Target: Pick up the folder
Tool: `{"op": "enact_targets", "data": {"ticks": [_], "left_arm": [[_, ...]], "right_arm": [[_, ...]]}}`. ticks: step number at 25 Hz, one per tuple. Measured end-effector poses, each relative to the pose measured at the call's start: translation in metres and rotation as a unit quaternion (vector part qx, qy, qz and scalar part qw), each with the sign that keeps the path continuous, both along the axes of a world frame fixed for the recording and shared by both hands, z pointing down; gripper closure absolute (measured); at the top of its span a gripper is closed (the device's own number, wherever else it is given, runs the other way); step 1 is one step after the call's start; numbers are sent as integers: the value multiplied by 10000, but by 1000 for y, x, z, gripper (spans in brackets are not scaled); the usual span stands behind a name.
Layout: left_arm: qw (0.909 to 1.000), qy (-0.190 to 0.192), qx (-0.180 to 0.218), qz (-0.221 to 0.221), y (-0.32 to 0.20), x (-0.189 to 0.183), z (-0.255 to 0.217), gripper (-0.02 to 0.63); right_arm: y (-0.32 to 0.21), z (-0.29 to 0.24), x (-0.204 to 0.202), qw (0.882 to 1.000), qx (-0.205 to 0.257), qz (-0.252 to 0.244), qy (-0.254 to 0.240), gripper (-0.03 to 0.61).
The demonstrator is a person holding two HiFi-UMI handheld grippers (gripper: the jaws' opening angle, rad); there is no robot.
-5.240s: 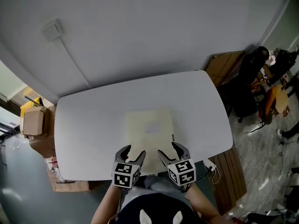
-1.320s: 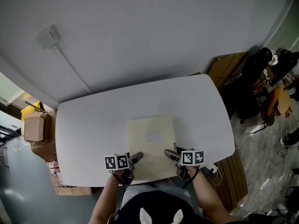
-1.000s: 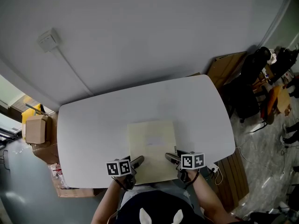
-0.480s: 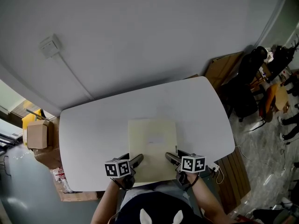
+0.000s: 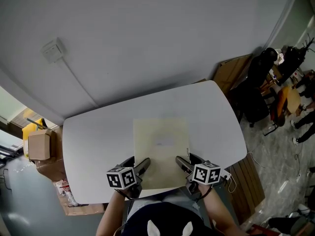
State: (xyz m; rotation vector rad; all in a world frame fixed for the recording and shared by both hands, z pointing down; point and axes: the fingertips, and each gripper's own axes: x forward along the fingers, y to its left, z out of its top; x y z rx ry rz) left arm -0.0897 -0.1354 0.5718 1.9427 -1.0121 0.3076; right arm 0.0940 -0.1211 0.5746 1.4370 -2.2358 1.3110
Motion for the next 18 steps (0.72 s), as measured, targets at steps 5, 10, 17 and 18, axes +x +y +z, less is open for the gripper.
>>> {"op": "enact_targets", "data": {"ticks": [5,10,17,18], "left_arm": [[9995,11,309,-38,-4,-8,-24,272],[9985,57,546,-58,-6,-16,-44,271],[9967,153,791,-33,-5,-21,-67,271],[9964,174,830,-39,-5,-22,-70,270]], "right_arm": [[-4,-25,-7,9995,305,68,39,275],[-6,-46,-15,9984,554,44,84,275],[-7,-74,-21,9943,1021,-41,318,275],[-7,-78,-22,9935,1081,-55,345,275]]}}
